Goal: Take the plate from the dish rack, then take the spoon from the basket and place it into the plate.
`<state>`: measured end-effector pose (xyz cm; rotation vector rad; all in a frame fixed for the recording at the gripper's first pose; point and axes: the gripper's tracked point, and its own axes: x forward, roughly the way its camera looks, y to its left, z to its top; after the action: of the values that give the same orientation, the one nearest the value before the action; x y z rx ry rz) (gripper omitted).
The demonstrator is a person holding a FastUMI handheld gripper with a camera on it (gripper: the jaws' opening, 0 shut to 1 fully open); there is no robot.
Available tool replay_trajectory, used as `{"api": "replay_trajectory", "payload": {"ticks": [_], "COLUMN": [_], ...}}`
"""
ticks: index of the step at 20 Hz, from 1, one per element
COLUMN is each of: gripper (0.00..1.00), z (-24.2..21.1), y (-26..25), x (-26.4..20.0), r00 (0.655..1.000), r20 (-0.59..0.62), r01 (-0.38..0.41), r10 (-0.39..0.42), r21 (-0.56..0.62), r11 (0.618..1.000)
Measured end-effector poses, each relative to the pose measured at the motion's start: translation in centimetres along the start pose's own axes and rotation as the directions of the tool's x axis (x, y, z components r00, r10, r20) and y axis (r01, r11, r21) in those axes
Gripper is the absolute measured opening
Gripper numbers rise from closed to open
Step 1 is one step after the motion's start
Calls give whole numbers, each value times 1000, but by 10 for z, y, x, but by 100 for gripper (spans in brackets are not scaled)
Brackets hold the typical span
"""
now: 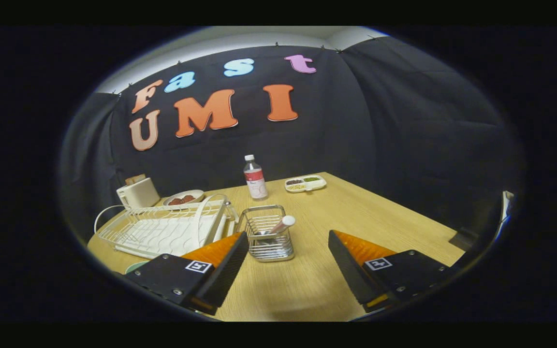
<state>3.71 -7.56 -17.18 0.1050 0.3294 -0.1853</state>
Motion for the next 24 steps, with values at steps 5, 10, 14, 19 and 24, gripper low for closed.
{"api": "replay_trajectory", "payload": {"ticks": [5, 10, 14, 19, 24], "gripper": [81, 43, 17, 9, 8], "z": [7, 8, 13, 21, 47], "y": [8, 18, 33, 37, 35], "x": [28, 40, 40, 39, 26], "r00": [997, 994, 990, 991, 989], "r20": [62, 83, 92, 95, 135], "r01": [-47, -63, -107, -84, -51], "r10": [48, 65, 109, 94, 66], "r21": [-11, -29, -27, -102, -115], "r11": [999, 998, 994, 991, 992]}}
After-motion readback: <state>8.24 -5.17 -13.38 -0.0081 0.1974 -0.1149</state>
